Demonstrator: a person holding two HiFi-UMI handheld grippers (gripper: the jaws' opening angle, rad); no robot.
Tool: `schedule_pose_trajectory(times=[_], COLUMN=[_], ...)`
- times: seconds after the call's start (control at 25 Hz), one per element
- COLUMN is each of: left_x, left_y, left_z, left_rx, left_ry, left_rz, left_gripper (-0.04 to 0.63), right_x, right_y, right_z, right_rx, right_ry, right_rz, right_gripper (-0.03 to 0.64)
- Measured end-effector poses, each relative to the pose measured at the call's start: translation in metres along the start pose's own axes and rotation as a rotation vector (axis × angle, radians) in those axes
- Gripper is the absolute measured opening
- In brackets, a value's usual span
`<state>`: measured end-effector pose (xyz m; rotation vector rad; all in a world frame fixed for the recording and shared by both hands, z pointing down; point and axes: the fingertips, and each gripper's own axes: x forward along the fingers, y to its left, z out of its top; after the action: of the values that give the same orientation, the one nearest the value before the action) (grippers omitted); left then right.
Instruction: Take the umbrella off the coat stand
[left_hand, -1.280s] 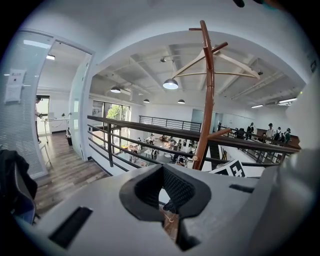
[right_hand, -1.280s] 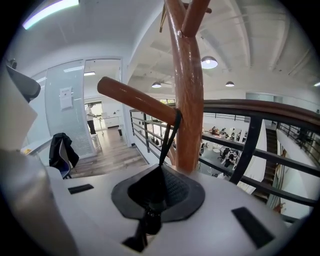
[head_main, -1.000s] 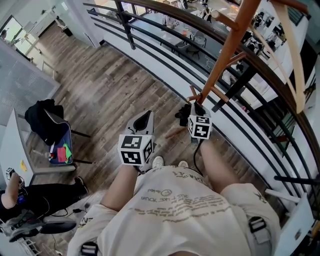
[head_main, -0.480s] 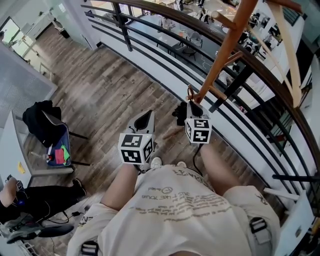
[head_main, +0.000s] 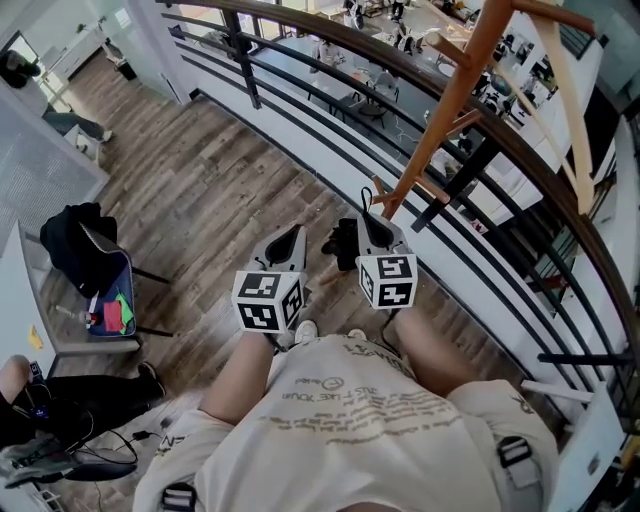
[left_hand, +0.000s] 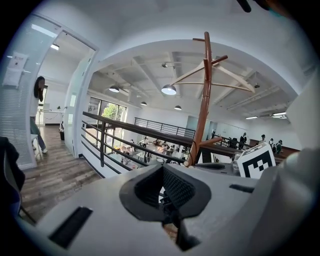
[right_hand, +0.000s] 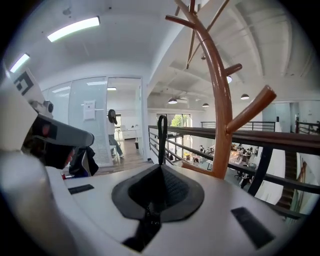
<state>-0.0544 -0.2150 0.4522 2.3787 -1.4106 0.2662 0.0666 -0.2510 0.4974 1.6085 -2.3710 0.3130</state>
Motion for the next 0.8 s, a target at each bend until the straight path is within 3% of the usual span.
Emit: schedule_pose_trajectory(times=[0.4,0.8], left_x=[0.007,0.029], left_y=[-0.010,-0.048], left_z=[0.005,0.013], left_rx=[0.024,0.065], left_ry=[-0.023,-0.031], left_rz=[-0.043,-0.144], left_gripper=[0.003,0.003], right_x=[-0.049,-0.089], right_y=[-0.005,-0.056], right_z=[0.051,0.055], right_rx=[0.033,0.072], right_ry=[-0.111,-0.135], right_rz=[-0.022,-0.191], right_gripper=[0.006,0.006])
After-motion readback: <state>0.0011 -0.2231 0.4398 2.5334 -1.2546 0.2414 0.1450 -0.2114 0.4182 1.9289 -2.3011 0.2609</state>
